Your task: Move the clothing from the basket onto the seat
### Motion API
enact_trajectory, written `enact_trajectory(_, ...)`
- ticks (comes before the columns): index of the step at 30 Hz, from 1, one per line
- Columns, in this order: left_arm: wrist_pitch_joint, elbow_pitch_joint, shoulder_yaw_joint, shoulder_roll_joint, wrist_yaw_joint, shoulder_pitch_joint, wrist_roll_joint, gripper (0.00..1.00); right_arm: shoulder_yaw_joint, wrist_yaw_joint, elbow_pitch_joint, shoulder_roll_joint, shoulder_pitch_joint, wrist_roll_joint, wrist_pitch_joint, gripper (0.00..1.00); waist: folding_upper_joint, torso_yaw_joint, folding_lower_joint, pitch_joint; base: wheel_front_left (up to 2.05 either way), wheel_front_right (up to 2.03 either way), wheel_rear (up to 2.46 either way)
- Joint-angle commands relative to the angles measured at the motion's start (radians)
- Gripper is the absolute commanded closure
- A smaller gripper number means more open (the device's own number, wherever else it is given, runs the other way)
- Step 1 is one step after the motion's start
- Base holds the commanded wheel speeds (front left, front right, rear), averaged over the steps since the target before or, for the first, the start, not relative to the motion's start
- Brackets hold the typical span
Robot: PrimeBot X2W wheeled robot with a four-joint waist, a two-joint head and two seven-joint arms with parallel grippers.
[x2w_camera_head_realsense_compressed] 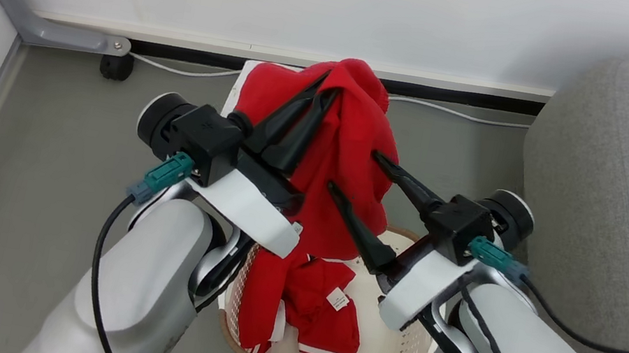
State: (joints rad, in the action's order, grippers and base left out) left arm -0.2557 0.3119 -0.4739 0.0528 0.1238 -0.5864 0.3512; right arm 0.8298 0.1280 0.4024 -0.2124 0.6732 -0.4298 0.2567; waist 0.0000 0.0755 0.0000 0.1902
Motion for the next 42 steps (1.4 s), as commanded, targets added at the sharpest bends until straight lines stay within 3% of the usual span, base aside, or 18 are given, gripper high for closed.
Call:
enact_trajectory(1,-0.006,-0.035,0.020,0.015,0.007,-0.048,0.000,1.00,0.022,0.003,0.023,0.028,0.025,-0.021,0.005,0.00,0.0000,0.017,0.0000,0.006,0.00,0.00,0.00)
enact_trajectory(4,-0.006,-0.041,0.001,0.011,0.007,-0.051,0.007,1.00,0.045,0.003,0.108,0.062,0.062,-0.050,0.005,0.00,0.0000,0.038,0.0000,0.011,0.00,0.00,0.00)
enact_trajectory(5,-0.006,-0.040,-0.003,0.010,0.007,-0.051,0.011,1.00,0.051,0.003,0.130,0.072,0.074,-0.060,0.005,0.09,0.0000,0.044,0.0000,0.012,0.00,0.00,0.00)
enact_trajectory(6,-0.006,-0.039,-0.005,0.009,0.007,-0.050,0.012,1.00,0.054,0.003,0.144,0.081,0.084,-0.071,0.005,0.67,0.0000,0.050,0.0000,0.014,0.00,0.00,0.00)
enact_trajectory(7,-0.006,-0.037,-0.007,0.008,0.007,-0.047,0.015,1.00,0.053,0.003,0.151,0.087,0.093,-0.079,0.005,1.00,0.0000,0.055,0.0000,0.016,0.00,0.00,0.00)
enact_trajectory(11,-0.006,-0.030,-0.006,0.006,0.007,-0.038,0.015,1.00,0.028,0.003,0.140,0.089,0.100,-0.096,0.005,1.00,0.0000,0.059,0.0000,0.028,0.00,0.00,0.00)
enact_trajectory(12,-0.006,-0.023,-0.001,0.006,0.007,-0.032,0.018,0.89,-0.007,0.003,0.126,0.079,0.092,-0.100,0.005,1.00,0.0000,0.055,0.0000,0.033,0.00,0.00,0.00)
enact_trajectory(13,-0.006,-0.023,0.001,0.006,0.007,-0.030,0.019,0.55,-0.030,0.003,0.116,0.074,0.086,-0.102,0.005,1.00,0.0000,0.052,0.0000,0.035,0.00,0.00,0.00)
enact_trajectory(14,-0.006,-0.020,0.002,0.008,0.007,-0.027,0.021,0.00,-0.053,0.003,0.104,0.069,0.080,-0.099,0.005,1.00,0.0000,0.046,0.0000,0.037,0.00,0.00,0.00)
enact_trajectory(30,-0.006,0.001,-0.027,0.074,0.007,0.050,0.049,0.00,-0.384,0.003,-0.072,0.025,-0.038,-0.033,0.005,1.00,0.0000,-0.094,0.0000,0.038,0.00,0.00,0.00)
enact_trajectory(38,-0.006,-0.009,-0.018,0.092,0.007,0.092,0.046,0.00,-0.454,0.003,-0.116,0.032,-0.073,-0.016,0.005,1.00,0.0000,-0.229,0.0000,0.018,0.00,0.00,0.00)
enact_trajectory(42,-0.006,-0.005,-0.042,0.104,0.007,0.107,0.058,0.00,-0.484,0.003,-0.138,0.044,-0.092,-0.010,0.005,1.00,0.0000,-0.337,0.0000,-0.001,0.00,0.00,0.00)
